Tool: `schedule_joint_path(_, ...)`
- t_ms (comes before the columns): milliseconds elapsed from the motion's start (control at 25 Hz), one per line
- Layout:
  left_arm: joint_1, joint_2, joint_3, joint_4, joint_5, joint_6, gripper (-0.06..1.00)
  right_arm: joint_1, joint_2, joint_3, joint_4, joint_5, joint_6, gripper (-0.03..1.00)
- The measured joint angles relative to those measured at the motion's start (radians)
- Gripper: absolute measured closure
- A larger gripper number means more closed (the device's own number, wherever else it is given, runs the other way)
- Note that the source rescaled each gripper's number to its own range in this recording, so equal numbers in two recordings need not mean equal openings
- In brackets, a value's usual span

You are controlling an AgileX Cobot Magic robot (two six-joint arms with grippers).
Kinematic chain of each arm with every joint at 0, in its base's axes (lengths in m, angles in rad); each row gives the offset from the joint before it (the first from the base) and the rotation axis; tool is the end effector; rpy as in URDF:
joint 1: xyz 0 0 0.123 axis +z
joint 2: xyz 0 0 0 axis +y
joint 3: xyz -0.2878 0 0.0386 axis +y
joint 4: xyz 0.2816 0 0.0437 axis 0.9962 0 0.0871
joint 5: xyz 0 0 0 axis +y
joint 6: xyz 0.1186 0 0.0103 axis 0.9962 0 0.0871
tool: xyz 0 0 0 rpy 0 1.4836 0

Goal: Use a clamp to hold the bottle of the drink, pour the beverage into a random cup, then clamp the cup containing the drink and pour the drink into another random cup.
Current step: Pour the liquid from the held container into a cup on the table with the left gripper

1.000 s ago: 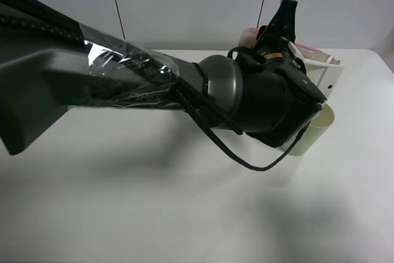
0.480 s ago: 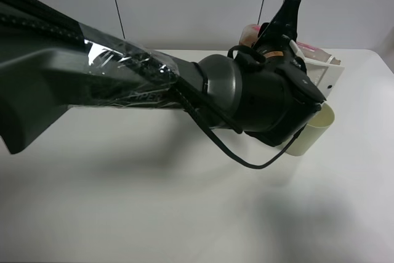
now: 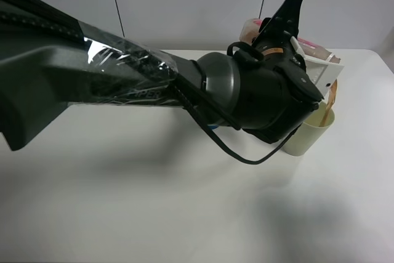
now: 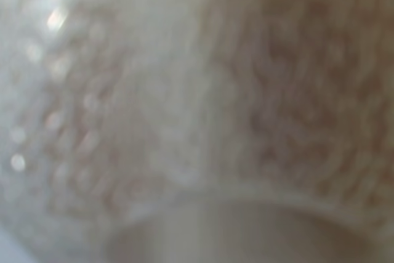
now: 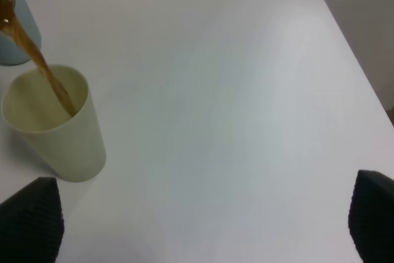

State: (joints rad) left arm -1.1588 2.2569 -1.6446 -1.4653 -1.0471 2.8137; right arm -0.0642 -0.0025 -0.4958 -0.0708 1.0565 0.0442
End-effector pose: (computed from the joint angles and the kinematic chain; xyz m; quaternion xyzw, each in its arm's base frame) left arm 0.3040 -0.4398 0.1747 0.6105 0.4617 0.4741 0.4352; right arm 0.0439 -0.0102 0.2800 0.0474 0.8507 -0.0406 0.5219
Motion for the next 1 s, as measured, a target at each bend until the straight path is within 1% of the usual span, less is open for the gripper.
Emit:
schedule_joint_path(360, 0.002, 0.000, 0.000, 0.026, -0.001, 0.029, 0.94, 0.000, 0.000, 0.000, 0.000, 0.000, 0.000, 0.19)
schedule_joint_path(1000, 0.002, 0.000, 0.000, 0.071, -0.002, 0.030, 0.94, 0.000, 0.000, 0.000, 0.000, 0.000, 0.000, 0.19)
